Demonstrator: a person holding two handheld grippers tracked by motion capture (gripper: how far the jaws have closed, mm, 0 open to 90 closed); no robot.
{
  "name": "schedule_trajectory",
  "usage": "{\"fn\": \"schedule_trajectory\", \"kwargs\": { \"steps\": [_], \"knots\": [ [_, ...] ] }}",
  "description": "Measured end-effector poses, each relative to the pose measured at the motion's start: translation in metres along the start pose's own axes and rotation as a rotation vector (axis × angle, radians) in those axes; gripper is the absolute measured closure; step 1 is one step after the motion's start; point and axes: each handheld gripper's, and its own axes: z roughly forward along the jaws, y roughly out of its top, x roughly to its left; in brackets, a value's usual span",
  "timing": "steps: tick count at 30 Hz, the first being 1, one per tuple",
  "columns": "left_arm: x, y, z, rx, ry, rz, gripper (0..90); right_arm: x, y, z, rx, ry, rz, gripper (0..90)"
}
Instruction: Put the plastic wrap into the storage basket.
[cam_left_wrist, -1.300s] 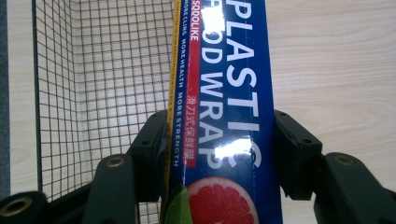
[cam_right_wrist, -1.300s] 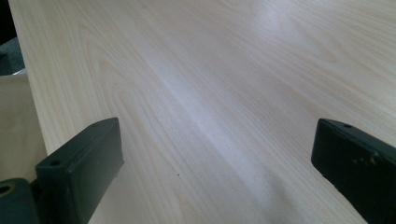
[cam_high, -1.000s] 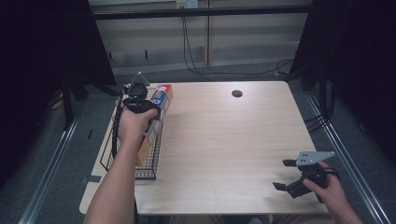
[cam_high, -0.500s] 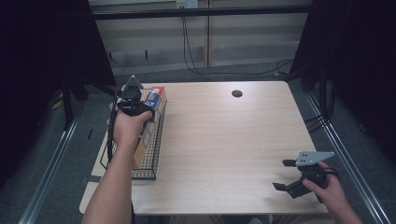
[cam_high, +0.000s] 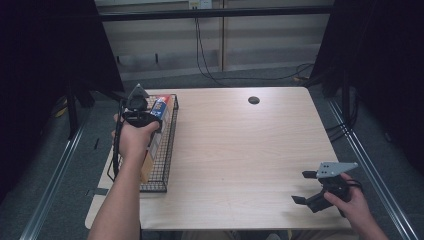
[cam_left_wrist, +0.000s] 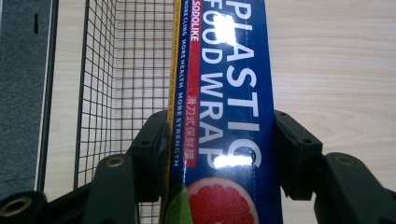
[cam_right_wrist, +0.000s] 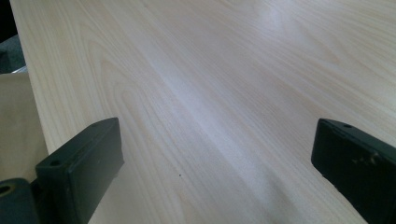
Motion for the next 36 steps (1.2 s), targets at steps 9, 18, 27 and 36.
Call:
{"fn": "schedule_trajectory", "kwargs": {
  "steps": [9, 18, 27, 36],
  "knots": [
    [0.005, -0.002, 0.009, -0.007, 0.020, -0.015, 44.6, 0.000, 0.000, 0.000, 0.001, 0.002, 0.003, 1.8],
    [0.008, -0.002, 0.013, -0.019, 0.023, -0.025, 44.6, -0.001, -0.001, 0.000, 0.002, 0.005, 0.007, 1.9],
    [0.016, -0.003, 0.021, -0.017, 0.030, -0.041, 44.5, 0.000, -0.001, 0.001, 0.008, 0.002, -0.002, 1.8],
    [0.025, -0.009, 0.034, -0.007, 0.038, -0.058, 44.4, 0.000, -0.002, 0.002, 0.012, 0.005, -0.001, 1.8]
  ]
}}
